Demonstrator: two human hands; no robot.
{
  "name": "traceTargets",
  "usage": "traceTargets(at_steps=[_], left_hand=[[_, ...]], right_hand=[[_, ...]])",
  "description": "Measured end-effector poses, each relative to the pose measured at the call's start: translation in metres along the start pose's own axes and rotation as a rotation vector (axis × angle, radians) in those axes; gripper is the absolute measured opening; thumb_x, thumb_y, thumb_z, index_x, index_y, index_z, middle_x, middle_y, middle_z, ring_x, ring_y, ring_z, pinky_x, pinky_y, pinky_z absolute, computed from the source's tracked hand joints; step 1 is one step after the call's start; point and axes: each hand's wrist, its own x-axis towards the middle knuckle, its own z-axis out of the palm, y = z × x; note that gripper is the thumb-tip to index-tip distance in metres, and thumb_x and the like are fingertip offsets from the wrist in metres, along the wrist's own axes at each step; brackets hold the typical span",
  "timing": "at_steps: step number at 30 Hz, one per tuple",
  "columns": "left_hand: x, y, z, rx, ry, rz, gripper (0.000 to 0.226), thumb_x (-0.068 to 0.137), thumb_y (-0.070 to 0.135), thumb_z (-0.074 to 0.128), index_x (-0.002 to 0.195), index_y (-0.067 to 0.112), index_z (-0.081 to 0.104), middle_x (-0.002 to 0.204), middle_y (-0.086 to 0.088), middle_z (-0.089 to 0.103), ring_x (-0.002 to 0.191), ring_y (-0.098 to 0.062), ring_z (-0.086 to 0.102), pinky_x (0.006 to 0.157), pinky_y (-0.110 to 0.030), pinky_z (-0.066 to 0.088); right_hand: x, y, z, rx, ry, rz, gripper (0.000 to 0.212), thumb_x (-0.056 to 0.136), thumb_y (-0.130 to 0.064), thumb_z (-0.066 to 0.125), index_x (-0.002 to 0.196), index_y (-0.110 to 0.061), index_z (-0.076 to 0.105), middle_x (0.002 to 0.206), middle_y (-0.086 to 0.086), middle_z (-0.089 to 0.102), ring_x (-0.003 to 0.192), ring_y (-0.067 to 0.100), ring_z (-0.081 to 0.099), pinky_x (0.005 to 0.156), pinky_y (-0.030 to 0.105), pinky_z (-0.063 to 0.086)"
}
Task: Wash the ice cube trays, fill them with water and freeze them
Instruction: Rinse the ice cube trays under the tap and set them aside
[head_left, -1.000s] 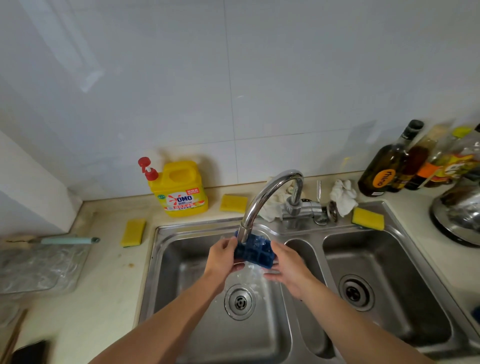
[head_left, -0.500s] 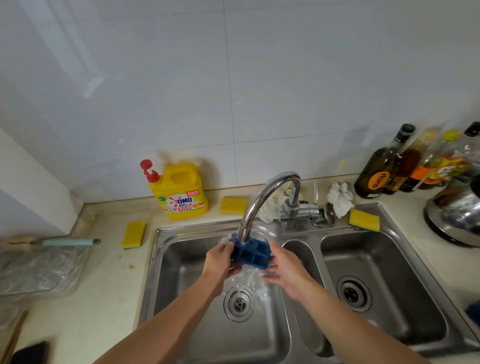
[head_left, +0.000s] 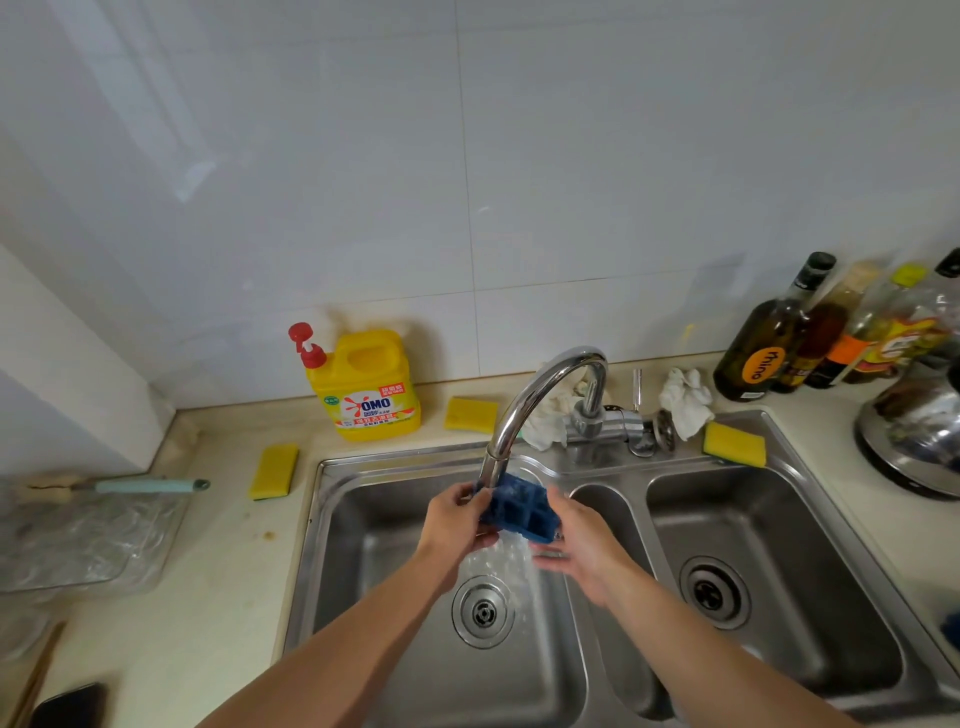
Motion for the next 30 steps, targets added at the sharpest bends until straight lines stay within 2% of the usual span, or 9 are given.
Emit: traceTargets(at_steps=[3,7,10,14,16,20,23,26,30], left_hand=[[0.003,0.0,-0.003,-0.041,0.072,-0.037,0.019,0.103,0.028,0.055,0.107,0.015,0.068,0.093,-0.01,0.073,0.07,-0.02,0.075,0.061,-0.029,0.059],[0.004,0.002,-0.006,-0.073,0.125,-0.049,0.022,0.103,0.032,0.056,0.102,0.014,0.068,0.091,-0.01,0.074,0.063,-0.017,0.074,0.055,-0.027,0.057],[0.003,0.0,-0.004,-0.076,0.068,-0.04,0.022,0.103,0.03,0.055,0.104,0.014,0.069,0.092,-0.01,0.076,0.069,-0.018,0.076,0.058,-0.028,0.057],[0.002,-0.005,0.003,-0.146,-0.058,-0.059,0.022,0.105,0.024,0.052,0.109,0.01,0.069,0.1,-0.014,0.076,0.085,-0.025,0.076,0.067,-0.032,0.06],[0.001,-0.009,0.006,-0.178,-0.128,-0.065,0.023,0.105,0.023,0.052,0.111,0.008,0.068,0.1,-0.015,0.076,0.088,-0.027,0.076,0.073,-0.035,0.061],[0.003,-0.017,0.011,-0.095,-0.166,-0.102,0.021,0.105,0.018,0.05,0.111,0.01,0.069,0.103,-0.016,0.075,0.092,-0.028,0.074,0.07,-0.031,0.059],[0.006,-0.026,0.015,0.127,-0.144,-0.13,0.02,0.104,0.017,0.051,0.112,0.015,0.07,0.103,-0.014,0.073,0.081,-0.021,0.068,0.06,-0.024,0.052],[0.008,-0.035,0.022,0.242,-0.201,-0.148,0.022,0.104,0.019,0.05,0.116,0.015,0.068,0.105,-0.014,0.071,0.076,-0.018,0.059,0.065,-0.028,0.051],[0.001,-0.037,0.043,0.261,-0.239,-0.172,0.021,0.106,0.019,0.048,0.114,0.011,0.066,0.106,-0.017,0.071,0.079,-0.022,0.066,0.065,-0.029,0.054]], right_hand=[[0.0,-0.001,0.004,-0.026,-0.035,-0.026,0.026,0.106,-0.048,0.045,0.117,-0.029,0.06,0.115,0.009,0.071,0.102,0.026,0.071,0.078,0.038,0.062],[0.002,0.002,0.005,-0.018,-0.048,-0.013,0.037,0.107,-0.048,0.043,0.122,-0.018,0.061,0.109,0.013,0.074,0.094,0.029,0.075,0.077,0.04,0.063],[0.003,0.007,-0.001,0.028,-0.03,0.031,0.046,0.106,-0.052,0.043,0.123,-0.013,0.062,0.104,0.018,0.076,0.079,0.031,0.076,0.067,0.039,0.062],[0.002,0.01,-0.01,0.035,-0.088,0.124,0.069,0.098,-0.068,0.042,0.119,-0.007,0.065,0.099,0.024,0.076,0.074,0.036,0.074,0.062,0.037,0.06],[0.001,0.012,-0.014,0.044,-0.117,0.148,0.074,0.097,-0.072,0.041,0.119,-0.006,0.066,0.096,0.024,0.076,0.07,0.035,0.072,0.06,0.035,0.059],[-0.002,0.019,-0.023,0.052,-0.062,0.112,0.064,0.098,-0.064,0.048,0.118,-0.006,0.063,0.09,0.021,0.07,0.063,0.028,0.067,0.058,0.034,0.056],[-0.004,0.028,-0.031,0.028,0.01,0.077,0.051,0.098,-0.056,0.056,0.114,-0.008,0.065,0.09,0.017,0.069,0.061,0.024,0.066,0.058,0.033,0.057],[-0.008,0.034,-0.044,0.01,0.068,0.039,0.041,0.098,-0.051,0.06,0.11,-0.013,0.069,0.089,0.016,0.07,0.06,0.023,0.065,0.059,0.034,0.056],[-0.012,0.036,-0.066,-0.039,0.141,-0.02,0.032,0.099,-0.046,0.06,0.108,-0.017,0.068,0.088,0.014,0.072,0.057,0.023,0.066,0.055,0.033,0.055]])
